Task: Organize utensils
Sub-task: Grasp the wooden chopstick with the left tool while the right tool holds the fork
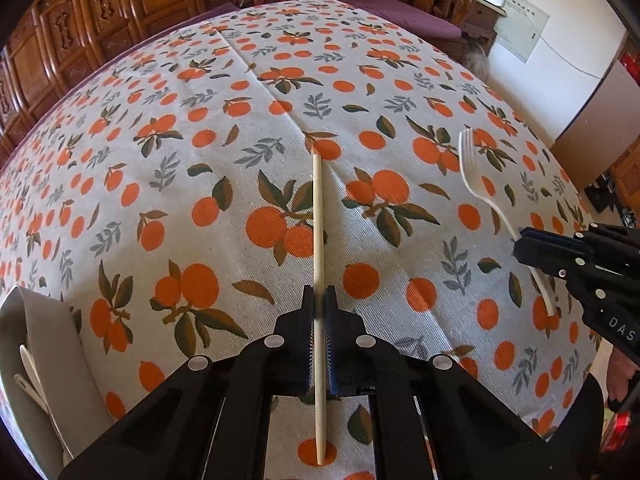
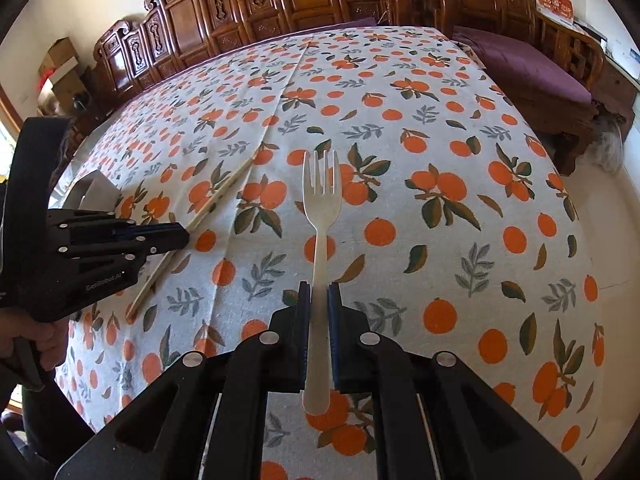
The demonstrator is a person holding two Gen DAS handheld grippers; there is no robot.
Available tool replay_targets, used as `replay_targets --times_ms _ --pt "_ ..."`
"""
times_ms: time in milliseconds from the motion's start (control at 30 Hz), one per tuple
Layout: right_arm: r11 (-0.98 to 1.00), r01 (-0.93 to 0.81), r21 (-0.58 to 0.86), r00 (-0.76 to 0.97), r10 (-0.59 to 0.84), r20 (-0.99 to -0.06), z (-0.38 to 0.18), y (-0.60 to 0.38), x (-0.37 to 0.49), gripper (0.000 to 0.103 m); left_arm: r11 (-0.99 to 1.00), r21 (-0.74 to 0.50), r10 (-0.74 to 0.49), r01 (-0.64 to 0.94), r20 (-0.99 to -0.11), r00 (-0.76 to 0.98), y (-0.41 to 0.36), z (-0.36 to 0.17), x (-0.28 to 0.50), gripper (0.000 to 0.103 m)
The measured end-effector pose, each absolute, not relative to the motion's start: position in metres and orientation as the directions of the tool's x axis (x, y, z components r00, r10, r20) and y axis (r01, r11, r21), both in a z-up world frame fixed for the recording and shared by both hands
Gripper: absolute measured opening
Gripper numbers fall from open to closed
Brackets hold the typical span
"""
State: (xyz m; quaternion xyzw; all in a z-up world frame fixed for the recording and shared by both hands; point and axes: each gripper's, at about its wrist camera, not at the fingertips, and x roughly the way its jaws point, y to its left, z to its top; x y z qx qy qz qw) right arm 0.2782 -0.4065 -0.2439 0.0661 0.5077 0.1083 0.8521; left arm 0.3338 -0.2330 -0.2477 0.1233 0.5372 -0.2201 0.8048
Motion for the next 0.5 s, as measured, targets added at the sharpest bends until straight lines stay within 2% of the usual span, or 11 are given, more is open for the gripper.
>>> replay_targets --times_ms 500 --pt "0.951 -0.196 0.238 0.477 0.305 -0.824 -0.216 -0.357 0.266 0.01 0.899 -0.063 -0.256 0.433 -0.878 0.405 -0.176 -0.192 0.296 0.004"
